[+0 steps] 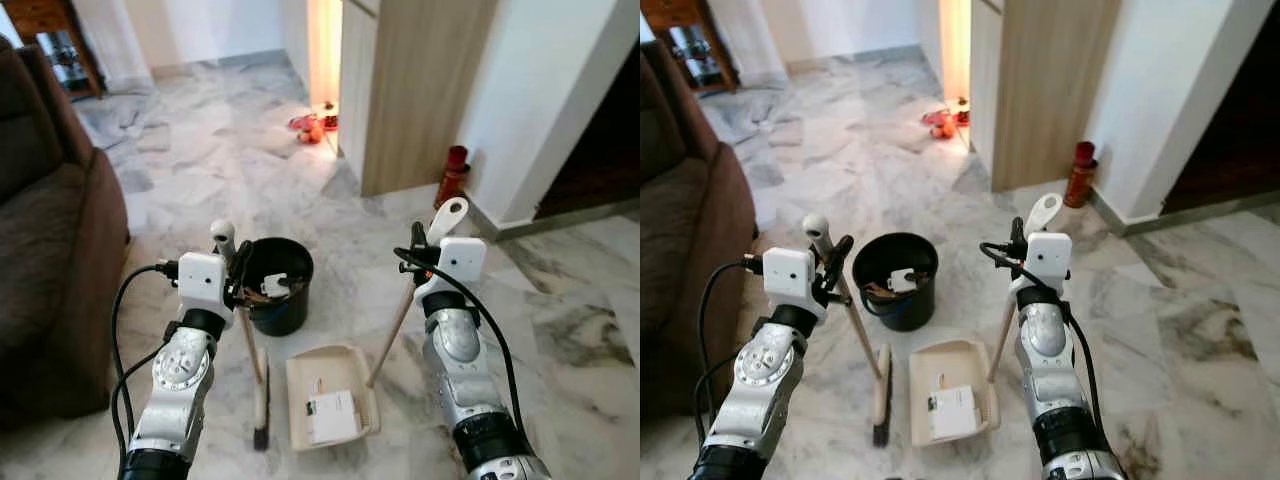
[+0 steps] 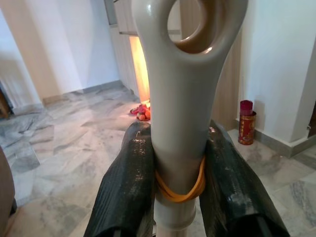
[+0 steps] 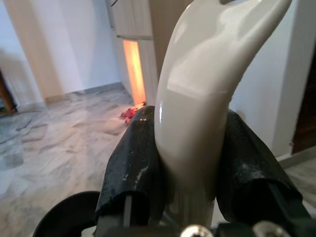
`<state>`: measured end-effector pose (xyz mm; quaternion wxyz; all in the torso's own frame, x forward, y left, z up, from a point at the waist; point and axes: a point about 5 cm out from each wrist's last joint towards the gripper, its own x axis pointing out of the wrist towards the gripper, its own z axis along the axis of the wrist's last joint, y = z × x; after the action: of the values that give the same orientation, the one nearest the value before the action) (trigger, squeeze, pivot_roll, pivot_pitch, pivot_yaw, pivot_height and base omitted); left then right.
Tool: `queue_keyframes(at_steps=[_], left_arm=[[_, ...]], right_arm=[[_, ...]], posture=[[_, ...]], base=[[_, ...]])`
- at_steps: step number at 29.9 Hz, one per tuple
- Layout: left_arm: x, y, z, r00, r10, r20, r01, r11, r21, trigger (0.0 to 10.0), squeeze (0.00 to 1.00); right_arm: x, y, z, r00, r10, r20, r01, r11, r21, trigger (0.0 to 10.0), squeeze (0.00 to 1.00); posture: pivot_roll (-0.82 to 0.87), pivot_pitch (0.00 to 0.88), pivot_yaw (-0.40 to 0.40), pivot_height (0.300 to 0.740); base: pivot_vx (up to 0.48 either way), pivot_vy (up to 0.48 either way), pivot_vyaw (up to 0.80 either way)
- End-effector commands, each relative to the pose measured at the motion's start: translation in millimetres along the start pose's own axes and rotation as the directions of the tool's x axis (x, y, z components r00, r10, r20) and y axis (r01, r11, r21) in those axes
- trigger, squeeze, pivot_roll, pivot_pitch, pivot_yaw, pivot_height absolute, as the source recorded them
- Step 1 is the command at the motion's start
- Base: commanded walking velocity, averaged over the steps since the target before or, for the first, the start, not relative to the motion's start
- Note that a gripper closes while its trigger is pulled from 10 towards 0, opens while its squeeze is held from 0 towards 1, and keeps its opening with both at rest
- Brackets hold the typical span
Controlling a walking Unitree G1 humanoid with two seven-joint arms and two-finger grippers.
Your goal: Sweep floor
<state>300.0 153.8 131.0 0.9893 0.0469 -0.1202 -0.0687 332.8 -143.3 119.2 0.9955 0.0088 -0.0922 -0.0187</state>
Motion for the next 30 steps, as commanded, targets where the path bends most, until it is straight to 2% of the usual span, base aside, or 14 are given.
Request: queue_keyframes(at_steps=[1, 7, 19, 30], left_arm=[[2.4, 5.1, 10.0, 0.999, 0.011, 0.039, -0.012, 1.0, 0.02, 10.0, 0.0], [2.6, 5.3, 10.0, 0.999, 0.011, 0.039, -0.012, 1.0, 0.022, 10.0, 0.0], [2.6, 5.4, 9.9, 0.999, 0.008, 0.038, -0.009, 0.999, 0.033, 10.0, 0.0], [1.8, 5.6, 9.1, 0.999, 0.01, 0.035, -0.011, 0.999, 0.035, 10.0, 0.0]], right_arm=[[5.4, 3.7, 13.9, 0.998, 0.013, 0.057, -0.014, 1.0, 0.019, 10.0, 0.0], [5.6, 6.4, 13.6, 0.997, 0.052, 0.055, -0.052, 0.999, 0.006, 10.0, 0.0], [5.0, 9.1, 14.4, 0.997, 0.06, 0.056, -0.062, 0.998, 0.029, 10.0, 0.0], [9.5, 2.3, 25.9, 0.995, 0.041, 0.094, -0.044, 0.998, 0.033, 10.0, 0.0]], posture=[[0.12, 0.048, 0.045, 0.74], [0.12, 0.05, 0.045, 0.74], [0.12, 0.051, 0.045, 0.74], [0.12, 0.051, 0.045, 0.74]], base=[[0.0, 0.0, 0.0], [0.0, 0.0, 0.0], [0.0, 0.0, 0.66], [0.0, 0.0, 0.0]])
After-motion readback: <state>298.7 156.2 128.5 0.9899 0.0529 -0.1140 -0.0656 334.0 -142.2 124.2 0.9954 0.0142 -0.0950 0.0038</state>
